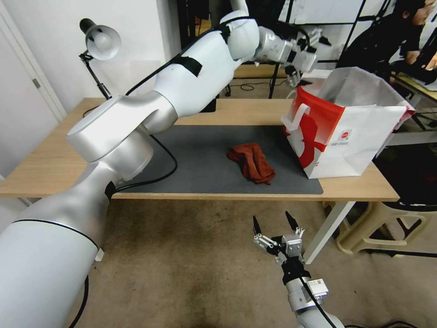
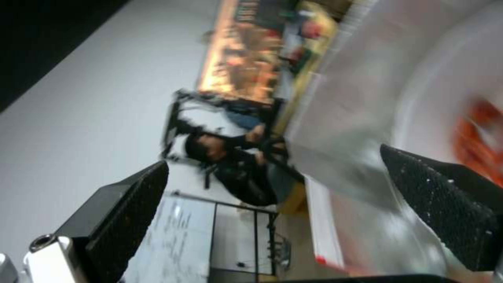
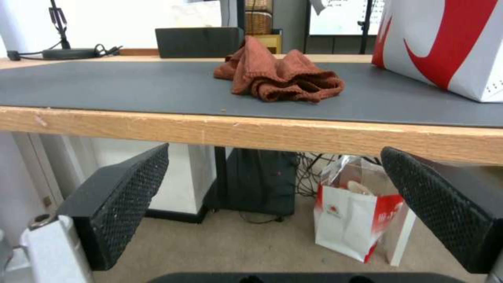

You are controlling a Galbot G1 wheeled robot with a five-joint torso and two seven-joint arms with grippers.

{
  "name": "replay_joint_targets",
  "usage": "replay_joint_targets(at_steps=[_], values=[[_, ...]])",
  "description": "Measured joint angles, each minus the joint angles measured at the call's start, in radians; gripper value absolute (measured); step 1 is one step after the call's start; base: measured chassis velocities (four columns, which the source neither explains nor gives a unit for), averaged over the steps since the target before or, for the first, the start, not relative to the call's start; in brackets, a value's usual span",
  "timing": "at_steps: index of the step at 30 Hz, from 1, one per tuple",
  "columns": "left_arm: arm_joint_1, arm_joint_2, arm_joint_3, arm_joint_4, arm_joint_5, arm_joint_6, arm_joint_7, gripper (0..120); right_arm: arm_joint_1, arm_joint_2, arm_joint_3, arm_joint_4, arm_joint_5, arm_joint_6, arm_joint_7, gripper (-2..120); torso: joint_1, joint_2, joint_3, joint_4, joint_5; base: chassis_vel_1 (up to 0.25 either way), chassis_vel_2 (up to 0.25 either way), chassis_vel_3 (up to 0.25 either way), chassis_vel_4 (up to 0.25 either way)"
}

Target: Sweep shrimp from table into container with towel, then put container into takeout bag.

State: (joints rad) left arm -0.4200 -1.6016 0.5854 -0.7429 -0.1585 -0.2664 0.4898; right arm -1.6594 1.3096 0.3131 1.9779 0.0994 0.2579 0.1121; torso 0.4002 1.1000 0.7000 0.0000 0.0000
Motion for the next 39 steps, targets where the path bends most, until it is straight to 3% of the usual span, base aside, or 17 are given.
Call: replay_joint_targets(at_steps=[1, 3, 4, 5, 6, 9, 10, 13, 14, 17, 18, 21, 24, 27, 35, 37, 39], values=[[0.016, 0.013, 0.011, -0.033, -0.054, 0.054, -0.049, 100, 0.001, 0.000, 0.000, 0.000, -0.002, 0.001, 0.001, 100, 0.000, 0.000, 0.000, -0.0012, 0.0001, 0.000, 0.000, 0.000, 0.000], [0.065, 0.083, 0.027, -0.143, -0.220, 0.230, -0.191, 100, 0.006, 0.001, -0.005, 0.000, -0.013, 0.002, 0.010, 100, 0.000, 0.000, 0.000, -0.0007, 0.0001, 0.000, 0.000, 0.000, 0.000], [0.065, 0.083, 0.027, -0.143, -0.220, 0.230, -0.191, 100, 0.006, 0.001, -0.005, 0.000, -0.013, 0.002, 0.010, 100, 0.000, 0.000, 0.000, -0.0007, 0.0001, 0.000, 0.000, 0.000, 0.000], [0.095, 0.127, 0.032, -0.217, -0.316, 0.321, -0.292, 100, 0.011, 0.004, -0.010, 0.002, -0.017, 0.001, 0.016, 100, 0.000, 0.000, 0.000, 0.0004, -0.0002, 0.000, 0.000, 0.000, 0.000], [0.095, 0.127, 0.032, -0.217, -0.316, 0.321, -0.292, 100, 0.011, 0.004, -0.010, 0.002, -0.017, 0.001, 0.016, 100, 0.000, 0.000, 0.000, 0.0004, -0.0002, 0.000, 0.000, 0.000, 0.000], [0.164, 0.212, 0.035, -0.365, -0.439, 0.426, -0.484, 100, 0.023, 0.011, -0.017, 0.008, -0.028, -0.004, 0.028, 100, 0.000, 0.000, 0.000, 0.0008, -0.0005, 0.000, 0.000, 0.000, 0.000], [0.164, 0.212, 0.035, -0.365, -0.439, 0.426, -0.484, 100, 0.023, 0.011, -0.017, 0.008, -0.028, -0.004, 0.028, 100, 0.000, 0.000, 0.000, 0.0008, -0.0005, 0.000, 0.000, 0.000, 0.000], [0.214, 0.256, 0.037, -0.462, -0.505, 0.478, -0.591, 100, 0.022, 0.014, -0.019, 0.012, -0.032, -0.005, 0.030, 100, 0.000, 0.000, 0.000, -0.0004, 0.0000, 0.000, 0.000, 0.000, 0.000], [0.214, 0.256, 0.037, -0.462, -0.505, 0.478, -0.591, 100, 0.022, 0.014, -0.019, 0.012, -0.032, -0.005, 0.030, 100, 0.000, 0.000, 0.000, -0.0004, 0.0000, 0.000, 0.000, 0.000, 0.000], [0.313, 0.309, 0.021, -0.608, -0.597, 0.555, -0.835, 100, 0.016, 0.015, -0.017, 0.015, -0.034, -0.006, 0.032, 100, 0.000, 0.000, 0.000, 0.0000, -0.0001, 0.000, 0.000, 0.000, 0.000], [0.313, 0.309, 0.021, -0.608, -0.597, 0.555, -0.835, 100, 0.016, 0.015, -0.017, 0.015, -0.034, -0.006, 0.032, 100, 0.000, 0.000, 0.000, 0.0000, -0.0001, 0.000, 0.000, 0.000, 0.000], [0.389, 0.351, -0.007, -0.699, -0.616, 0.591, -0.930, 100, 0.013, 0.014, -0.015, 0.018, -0.035, -0.006, 0.034, 100, 0.000, 0.000, 0.000, -0.0001, -0.0002, 0.000, 0.000, 0.000, 0.000], [0.409, 0.365, -0.016, -0.727, -0.623, 0.603, -0.955, 100, 0.013, 0.014, -0.014, 0.019, -0.035, -0.006, 0.036, 100, 0.000, 0.000, 0.000, 0.0001, -0.0001, 0.000, 0.000, 0.000, 0.000], [0.490, 0.419, -0.058, -0.821, -0.648, 0.643, -1.047, 100, 0.012, 0.013, -0.009, 0.024, -0.035, -0.006, 0.038, 100, 0.000, 0.000, 0.000, 0.0000, -0.0001, 0.000, 0.000, 0.000, 0.000], [0.586, 0.480, -0.107, -0.907, -0.635, 0.653, -1.079, 100, 0.012, 0.013, -0.004, 0.029, -0.030, -0.002, 0.037, 100, 0.000, 0.000, 0.000, -0.0003, -0.0001, 0.000, 0.000, 0.000, 0.000], [0.677, 0.537, -0.149, -0.982, -0.608, 0.653, -1.083, 100, 0.012, 0.013, -0.002, 0.033, -0.030, 0.000, 0.037, 100, 0.000, 0.000, 0.000, 0.0000, -0.0002, 0.000, 0.000, 0.000, 0.000], [0.701, 0.551, -0.160, -0.999, -0.599, 0.652, -1.083, 100, 0.012, 0.013, -0.002, 0.035, -0.030, 0.000, 0.037, 100, 0.000, 0.000, 0.000, -0.0001, -0.0003, 0.000, 0.000, 0.000, 0.000]])
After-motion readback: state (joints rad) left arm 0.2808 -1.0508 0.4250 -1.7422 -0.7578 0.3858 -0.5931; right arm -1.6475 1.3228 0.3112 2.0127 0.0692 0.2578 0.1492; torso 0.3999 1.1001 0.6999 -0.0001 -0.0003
